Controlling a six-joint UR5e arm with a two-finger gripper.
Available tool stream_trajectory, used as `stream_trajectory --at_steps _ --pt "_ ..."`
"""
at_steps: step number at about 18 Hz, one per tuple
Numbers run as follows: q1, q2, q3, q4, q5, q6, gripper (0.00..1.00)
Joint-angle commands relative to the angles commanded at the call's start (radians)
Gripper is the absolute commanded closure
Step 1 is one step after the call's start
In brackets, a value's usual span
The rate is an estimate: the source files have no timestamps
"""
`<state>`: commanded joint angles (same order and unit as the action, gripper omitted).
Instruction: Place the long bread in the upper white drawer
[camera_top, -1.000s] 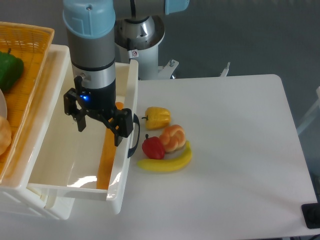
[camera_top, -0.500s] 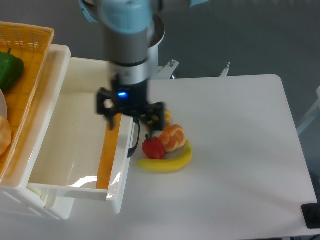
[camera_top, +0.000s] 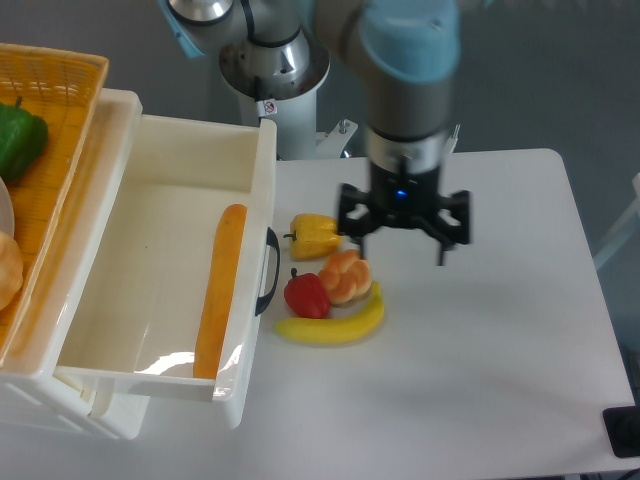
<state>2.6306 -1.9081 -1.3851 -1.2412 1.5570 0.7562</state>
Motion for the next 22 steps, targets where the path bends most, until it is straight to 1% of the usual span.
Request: stream_trajectory --at_steps 3,7,9,12,15,18,22 --pt "0.031 -0.045 -0.002 0.015 0.005 0.027 0.0" --pt "0.063 -0.074 -0.018 0.016 0.005 0.222 0.0" --pt "0.077 -0.098 -0.022 0.014 0.005 0.334 0.0" --pt "0.08 -0.15 -0.011 0.025 0.002 0.432 0.0" --pt "0.08 -0.183 -0.014 0.028 0.006 0.511 0.0" --pt "0.094 -0.195 -0.012 0.028 0.006 0.613 0.0" --pt "0.094 -0.198 -0.015 0.029 0.018 0.621 0.0"
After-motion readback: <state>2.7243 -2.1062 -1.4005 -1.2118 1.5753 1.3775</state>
